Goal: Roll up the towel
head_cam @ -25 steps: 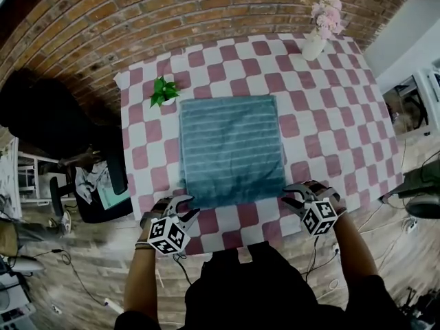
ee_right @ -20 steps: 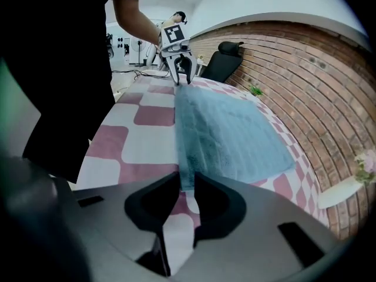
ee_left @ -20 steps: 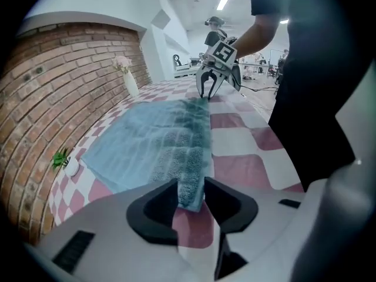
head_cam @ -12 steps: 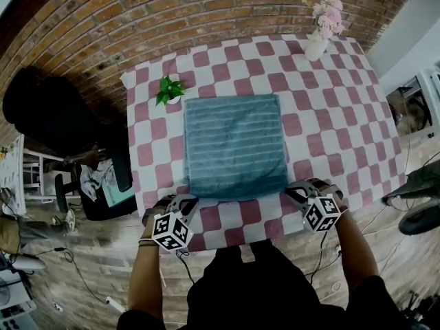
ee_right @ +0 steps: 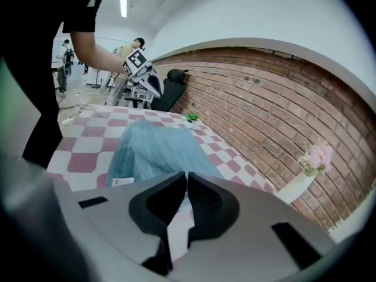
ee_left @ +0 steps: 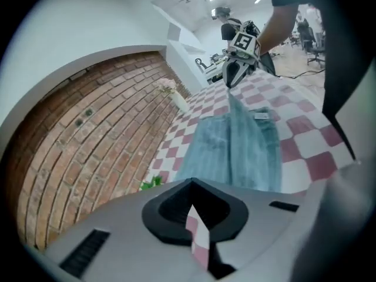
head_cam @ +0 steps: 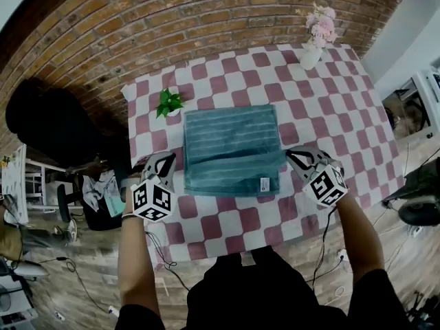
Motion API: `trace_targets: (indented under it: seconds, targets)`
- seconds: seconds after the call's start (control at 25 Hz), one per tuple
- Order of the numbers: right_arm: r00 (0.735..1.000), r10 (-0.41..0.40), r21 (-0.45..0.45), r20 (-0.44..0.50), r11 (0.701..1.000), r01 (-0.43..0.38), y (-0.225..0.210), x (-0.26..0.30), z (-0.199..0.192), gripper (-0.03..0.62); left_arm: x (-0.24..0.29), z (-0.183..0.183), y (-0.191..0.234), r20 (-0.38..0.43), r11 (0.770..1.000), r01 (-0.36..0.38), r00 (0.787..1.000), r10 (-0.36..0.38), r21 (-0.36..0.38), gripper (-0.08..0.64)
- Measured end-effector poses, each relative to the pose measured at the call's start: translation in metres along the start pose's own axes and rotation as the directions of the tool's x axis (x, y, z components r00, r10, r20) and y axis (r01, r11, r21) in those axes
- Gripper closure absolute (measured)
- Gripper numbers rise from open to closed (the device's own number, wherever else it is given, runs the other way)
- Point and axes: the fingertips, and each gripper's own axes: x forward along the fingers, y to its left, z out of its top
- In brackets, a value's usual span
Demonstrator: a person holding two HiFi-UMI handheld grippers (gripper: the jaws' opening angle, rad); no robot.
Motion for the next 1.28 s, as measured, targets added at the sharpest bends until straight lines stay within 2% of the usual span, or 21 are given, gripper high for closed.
trace_targets:
  seconds: [0.08,0.16,0.24,0.32,0.4,0.48,0.52,0.56,0.64,0.76,0.92,1.04,1.08,1.12,1.28]
  targets:
    - [1.000,-0.011,0.012,-0.016,1.000,0.011,-0.031,0.016,0.009,0.577,0.017,0.012,0.035,0.019,1.000,-0.012,1.000,0.012,-0.012,0.565]
    - [1.000,0.004,-0.010,-0.005,1.000,-0.004,-0.052,0.028,0.032,0.580,0.029,0.034,0.052,0.064,0.998,0.035,0.997,-0.032,-0.042,0.565]
    - [1.000,0.015,-0.060,0.007,0.998,-0.014,-0.059,0.032,0.050,0.578,0.040,0.044,0.038,0.072,0.994,0.104,0.992,-0.102,-0.022,0.563]
    - [1.000,0.022,-0.105,0.013,0.994,-0.020,-0.059,0.032,0.060,0.578,0.053,0.036,0.009,0.041,0.983,0.184,0.982,-0.184,0.000,0.560]
    - [0.999,0.035,-0.131,0.013,0.991,-0.033,-0.052,0.033,0.062,0.577,0.063,0.023,-0.025,0.006,0.956,0.292,0.957,-0.292,-0.020,0.539]
    - [0.999,0.045,-0.147,0.002,0.988,-0.045,-0.044,0.032,0.057,0.577,0.067,0.011,-0.059,-0.017,0.910,0.407,0.912,-0.410,-0.079,0.459]
    - [0.999,0.047,-0.152,-0.005,0.987,-0.047,-0.040,0.032,0.053,0.577,0.069,0.007,-0.071,-0.022,0.887,0.447,0.892,-0.452,-0.116,0.402]
    - [0.999,0.048,-0.155,-0.011,0.987,-0.049,-0.037,0.031,0.048,0.577,0.072,0.003,-0.080,-0.021,0.869,0.469,0.878,-0.478,-0.156,0.379]
    - [0.998,0.051,-0.152,-0.019,0.987,-0.054,-0.031,0.030,0.040,0.576,0.078,-0.006,-0.088,-0.021,0.849,0.475,0.870,-0.493,-0.230,0.360]
    - [0.998,0.057,-0.138,-0.024,0.989,-0.059,-0.023,0.026,0.032,0.575,0.086,-0.014,-0.091,-0.042,0.837,0.466,0.867,-0.497,-0.288,0.357]
    - [0.997,0.068,-0.116,-0.023,0.991,-0.070,-0.013,0.015,0.022,0.575,0.089,-0.013,-0.096,-0.002,0.786,0.489,0.848,-0.529,-0.378,0.371]
    - [0.996,0.084,-0.097,-0.034,0.991,-0.087,0.000,0.006,0.009,0.575,0.093,-0.014,-0.096,0.031,0.760,0.485,0.851,-0.525,-0.433,0.374]
    - [0.995,0.091,-0.092,-0.041,0.991,-0.094,0.005,0.004,0.004,0.575,0.093,-0.013,-0.092,0.061,0.736,0.481,0.853,-0.519,-0.476,0.377]
    - [0.994,0.097,-0.088,-0.048,0.991,-0.101,0.010,0.003,-0.001,0.574,0.093,-0.012,-0.088,0.090,0.699,0.480,0.852,-0.516,-0.530,0.382]
    - [0.992,0.105,-0.074,-0.064,0.991,-0.110,0.023,-0.001,-0.013,0.574,0.091,-0.021,-0.090,0.098,0.536,0.452,0.821,-0.563,-0.713,0.433]
